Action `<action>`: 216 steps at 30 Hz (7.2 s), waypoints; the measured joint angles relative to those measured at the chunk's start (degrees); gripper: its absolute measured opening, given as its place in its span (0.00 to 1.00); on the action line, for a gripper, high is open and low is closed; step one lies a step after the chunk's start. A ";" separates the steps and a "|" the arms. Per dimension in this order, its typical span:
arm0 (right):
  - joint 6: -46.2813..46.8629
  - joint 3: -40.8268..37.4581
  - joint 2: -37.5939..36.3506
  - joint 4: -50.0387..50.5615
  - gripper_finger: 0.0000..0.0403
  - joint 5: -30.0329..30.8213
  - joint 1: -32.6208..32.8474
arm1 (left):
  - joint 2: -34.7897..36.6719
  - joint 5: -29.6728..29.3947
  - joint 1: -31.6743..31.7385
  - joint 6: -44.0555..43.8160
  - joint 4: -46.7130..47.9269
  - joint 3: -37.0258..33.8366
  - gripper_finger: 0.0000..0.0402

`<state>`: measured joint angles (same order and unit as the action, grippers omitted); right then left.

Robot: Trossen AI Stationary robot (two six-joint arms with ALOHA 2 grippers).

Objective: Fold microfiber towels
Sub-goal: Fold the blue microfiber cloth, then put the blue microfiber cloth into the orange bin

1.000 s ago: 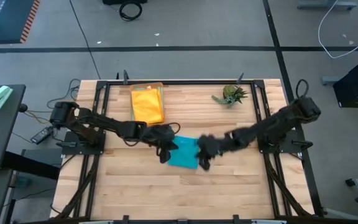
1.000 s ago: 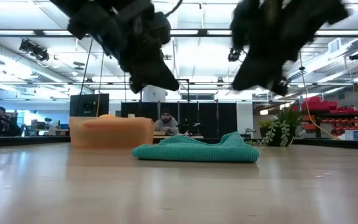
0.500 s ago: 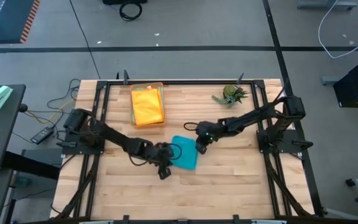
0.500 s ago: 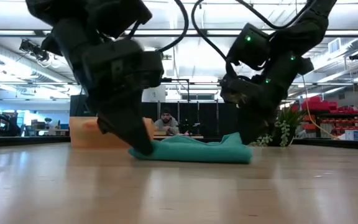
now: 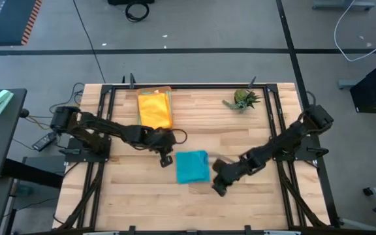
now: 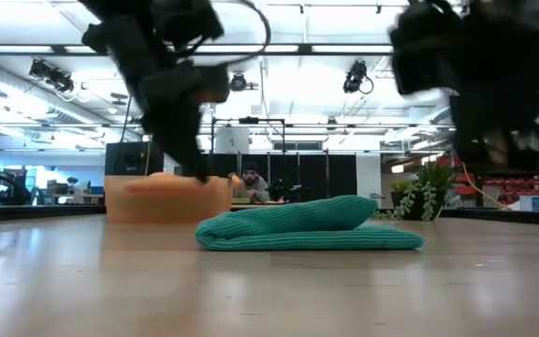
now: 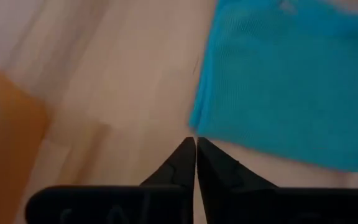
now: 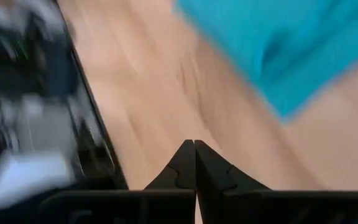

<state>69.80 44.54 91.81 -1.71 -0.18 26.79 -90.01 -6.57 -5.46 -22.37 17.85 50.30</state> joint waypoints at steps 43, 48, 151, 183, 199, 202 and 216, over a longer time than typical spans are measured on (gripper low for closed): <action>-4.01 -1.91 8.91 -11.78 0.45 -0.38 -17.67 | -6.81 -8.72 -11.61 -47.59 -53.98 -24.06 0.48; -4.06 -1.52 8.91 -10.49 0.26 0.54 -17.67 | -6.90 -8.27 -11.20 -46.85 -54.51 -23.90 0.48; 11.70 1.23 3.63 24.41 0.01 16.12 -0.69 | -36.88 15.39 8.89 -2.02 -25.90 27.81 0.03; -57.56 5.68 2.44 15.55 0.01 11.70 -27.32 | 0.10 -1.34 -4.19 -29.00 -28.31 -11.61 0.09; -15.36 13.43 -0.05 30.16 0.25 4.68 -18.65 | 0.02 -1.32 -1.09 -37.09 -31.67 -12.32 0.55; -7.23 7.06 -2.63 23.00 0.34 6.40 -16.77 | -1.05 -1.22 0.11 -37.06 -32.95 -12.24 0.64; 12.80 -15.58 -4.33 -12.54 0.52 19.12 -13.51 | -13.92 -1.74 1.58 -40.02 -36.24 -7.61 0.68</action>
<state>82.61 28.96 87.48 -14.26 18.94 13.28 -103.94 -8.31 -3.88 -62.39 -18.39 42.69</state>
